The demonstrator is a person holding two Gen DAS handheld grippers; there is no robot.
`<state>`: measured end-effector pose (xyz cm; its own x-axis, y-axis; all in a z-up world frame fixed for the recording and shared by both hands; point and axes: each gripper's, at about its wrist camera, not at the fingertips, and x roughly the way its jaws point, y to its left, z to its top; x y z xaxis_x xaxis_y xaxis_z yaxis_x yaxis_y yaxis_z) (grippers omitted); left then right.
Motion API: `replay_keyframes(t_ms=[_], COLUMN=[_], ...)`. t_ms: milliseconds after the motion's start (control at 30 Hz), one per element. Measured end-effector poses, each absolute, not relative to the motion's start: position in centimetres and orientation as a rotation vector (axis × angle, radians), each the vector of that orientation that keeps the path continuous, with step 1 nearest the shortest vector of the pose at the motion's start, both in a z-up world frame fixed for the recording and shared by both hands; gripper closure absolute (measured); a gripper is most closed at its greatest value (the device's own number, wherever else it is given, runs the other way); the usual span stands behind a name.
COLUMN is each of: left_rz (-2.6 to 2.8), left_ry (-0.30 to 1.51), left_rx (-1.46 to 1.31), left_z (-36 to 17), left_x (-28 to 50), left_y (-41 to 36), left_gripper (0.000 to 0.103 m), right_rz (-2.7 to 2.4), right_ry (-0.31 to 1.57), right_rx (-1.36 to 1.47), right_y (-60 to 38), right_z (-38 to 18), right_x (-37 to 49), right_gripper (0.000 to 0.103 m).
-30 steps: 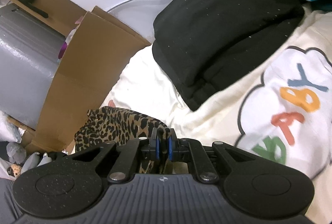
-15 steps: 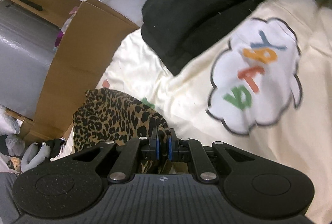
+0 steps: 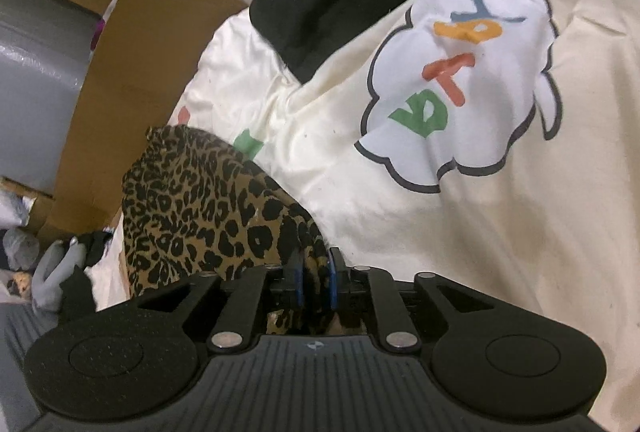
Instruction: Fold clothes
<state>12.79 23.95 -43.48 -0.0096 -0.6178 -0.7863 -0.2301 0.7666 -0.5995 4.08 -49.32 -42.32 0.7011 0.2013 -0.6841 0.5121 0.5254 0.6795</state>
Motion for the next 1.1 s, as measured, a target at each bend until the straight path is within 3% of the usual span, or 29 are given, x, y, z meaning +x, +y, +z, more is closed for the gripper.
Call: replay_keyframes(t_ms=[67, 333, 433, 467, 533, 1100], left_rz=[-0.356, -0.363, -0.364, -0.365, -0.376, -0.399], left_ry=[1.588, 1.589, 1.588, 1.590, 1.606, 1.635], left_rx=[-0.691, -0.675, -0.673, -0.669, -0.643, -0.483], left_z=[-43.6, -43.7, -43.6, -43.6, -43.1, -40.1], left_x=[13.2, 13.9, 13.9, 14.0, 14.2, 15.9], left_y=[23.7, 23.6, 24.1, 24.1, 24.3, 27.0], left_gripper=[0.093, 0.093, 0.093, 0.093, 0.094, 0.094], right_rz=[-0.165, 0.014, 0.055, 0.067, 0.094, 0.046], right_ry=[0.814, 0.932, 0.972, 0.989, 1.006, 0.981], right_rx=[1.026, 0.949, 0.889, 0.863, 0.813, 0.886], right_y=[-49.7, -51.4, -51.8, -51.7, -51.6, -49.1], right_z=[-42.5, -43.2, -42.9, -42.7, -42.3, -40.8], right_x=[4.5, 7.4, 8.2, 8.5, 8.8, 6.9], right_gripper=[0.068, 0.065, 0.071, 0.084, 0.096, 0.100])
